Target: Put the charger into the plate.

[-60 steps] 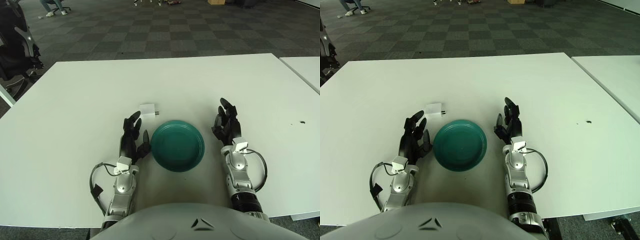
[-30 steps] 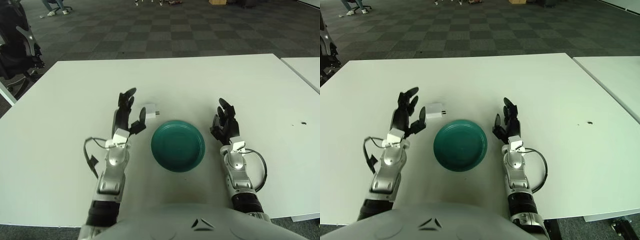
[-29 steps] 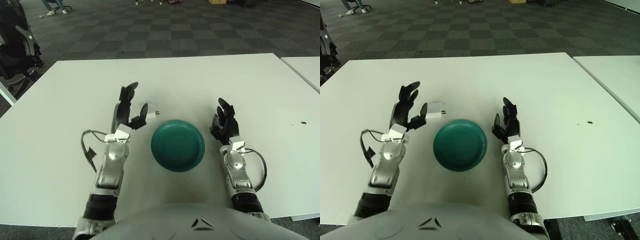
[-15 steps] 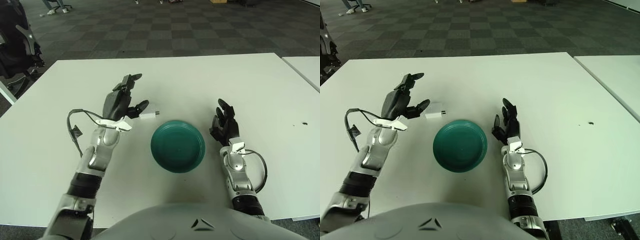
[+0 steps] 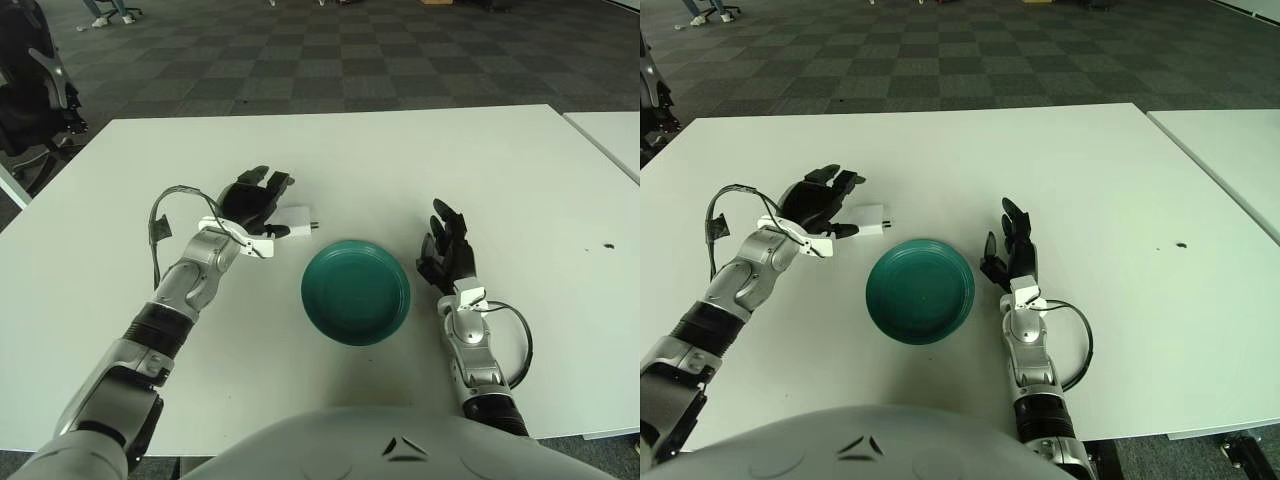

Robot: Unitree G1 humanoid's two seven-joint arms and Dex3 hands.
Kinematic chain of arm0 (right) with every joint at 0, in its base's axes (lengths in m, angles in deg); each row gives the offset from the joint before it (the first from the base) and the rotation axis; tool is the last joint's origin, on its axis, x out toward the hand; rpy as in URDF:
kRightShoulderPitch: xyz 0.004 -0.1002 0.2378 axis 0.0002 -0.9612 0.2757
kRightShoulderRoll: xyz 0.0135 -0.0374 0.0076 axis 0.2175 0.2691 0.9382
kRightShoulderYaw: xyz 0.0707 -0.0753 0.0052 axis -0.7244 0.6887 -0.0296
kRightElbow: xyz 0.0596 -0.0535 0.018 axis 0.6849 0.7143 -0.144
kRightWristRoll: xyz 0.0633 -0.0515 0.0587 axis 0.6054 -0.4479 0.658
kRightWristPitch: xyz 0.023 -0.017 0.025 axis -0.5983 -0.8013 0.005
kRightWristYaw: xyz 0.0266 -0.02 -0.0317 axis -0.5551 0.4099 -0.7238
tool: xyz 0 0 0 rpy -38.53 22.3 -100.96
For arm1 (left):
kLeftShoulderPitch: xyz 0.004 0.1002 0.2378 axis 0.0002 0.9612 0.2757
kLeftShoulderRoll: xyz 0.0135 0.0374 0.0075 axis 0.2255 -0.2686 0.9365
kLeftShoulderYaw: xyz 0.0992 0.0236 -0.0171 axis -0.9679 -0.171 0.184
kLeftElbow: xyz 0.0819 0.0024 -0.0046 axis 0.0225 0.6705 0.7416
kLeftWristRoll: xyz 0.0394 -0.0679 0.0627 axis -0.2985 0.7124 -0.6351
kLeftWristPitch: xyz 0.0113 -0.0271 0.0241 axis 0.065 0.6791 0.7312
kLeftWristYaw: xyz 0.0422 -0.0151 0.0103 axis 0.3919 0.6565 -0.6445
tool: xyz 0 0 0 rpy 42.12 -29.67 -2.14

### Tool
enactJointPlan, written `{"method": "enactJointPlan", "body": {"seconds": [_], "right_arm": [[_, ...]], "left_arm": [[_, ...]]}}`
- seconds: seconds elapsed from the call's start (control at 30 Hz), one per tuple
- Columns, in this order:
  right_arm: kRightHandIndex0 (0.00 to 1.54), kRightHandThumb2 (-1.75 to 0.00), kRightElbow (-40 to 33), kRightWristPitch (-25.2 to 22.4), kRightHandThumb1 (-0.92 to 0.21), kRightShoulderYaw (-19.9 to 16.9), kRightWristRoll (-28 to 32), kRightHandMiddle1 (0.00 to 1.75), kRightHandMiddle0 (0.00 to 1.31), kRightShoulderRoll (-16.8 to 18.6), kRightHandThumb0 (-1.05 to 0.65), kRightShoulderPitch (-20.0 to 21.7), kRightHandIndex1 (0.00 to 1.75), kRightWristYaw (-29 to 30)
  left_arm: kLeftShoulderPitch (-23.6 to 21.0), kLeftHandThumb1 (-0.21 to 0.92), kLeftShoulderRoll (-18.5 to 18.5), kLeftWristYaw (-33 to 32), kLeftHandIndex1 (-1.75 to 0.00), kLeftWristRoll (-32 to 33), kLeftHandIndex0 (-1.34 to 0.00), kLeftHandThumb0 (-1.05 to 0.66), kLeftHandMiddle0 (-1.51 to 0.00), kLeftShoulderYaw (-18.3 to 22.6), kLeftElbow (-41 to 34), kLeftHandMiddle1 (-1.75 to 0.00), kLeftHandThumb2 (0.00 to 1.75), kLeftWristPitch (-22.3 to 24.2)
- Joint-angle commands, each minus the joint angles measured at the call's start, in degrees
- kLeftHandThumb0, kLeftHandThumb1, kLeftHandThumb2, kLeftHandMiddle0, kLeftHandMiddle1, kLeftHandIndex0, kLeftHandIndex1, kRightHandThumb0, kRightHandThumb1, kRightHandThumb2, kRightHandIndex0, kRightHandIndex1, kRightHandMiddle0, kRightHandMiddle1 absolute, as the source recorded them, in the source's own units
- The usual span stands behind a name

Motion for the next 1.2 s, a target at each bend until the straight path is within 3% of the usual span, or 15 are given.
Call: {"method": "enactJointPlan", "body": {"seconds": [0.0,0.3,0.53,0.9,1.17], "right_arm": [[0.29,-0.91,6.0,-8.4,-0.92,1.2,-0.6,0.59,0.0,1.7,-0.85,-8.6,0.01,0.4],[0.3,-0.91,6.1,-9.1,-0.92,1.2,0.2,0.61,0.0,1.8,-0.86,-8.4,0.01,0.0],[0.29,-0.9,6.5,-9.2,-0.92,1.1,1.0,0.6,0.0,2.0,-0.83,-8.3,0.0,-0.5],[0.28,-0.9,6.5,-9.8,-0.92,1.4,1.1,0.55,0.0,1.9,-0.77,-8.5,0.0,-1.5],[0.26,-0.91,7.0,-9.8,-0.92,1.3,0.9,0.55,0.0,1.8,-0.77,-8.4,0.0,-1.2]], "left_arm": [[-4.3,0.92,3.4,3.6,-0.75,1.4,0.0,-1.04,-0.1,-1.6,4.6,0.0,0.49,-3.5],[-10.3,0.92,4.8,10.3,-0.73,4.8,0.0,-1.05,-0.06,-4.5,14.3,0.0,0.46,-10.9],[-13.0,0.92,3.7,13.2,-0.67,8.8,0.0,-1.05,-0.07,-5.3,19.9,-0.01,0.42,-15.0],[-16.6,0.92,0.2,9.7,-0.65,11.7,0.0,-1.05,-0.08,-5.7,31.0,-0.01,0.38,-17.2],[-17.9,0.92,-1.4,5.4,-0.62,12.9,0.0,-1.05,-0.06,-4.8,35.6,0.0,0.46,-16.6]]}}
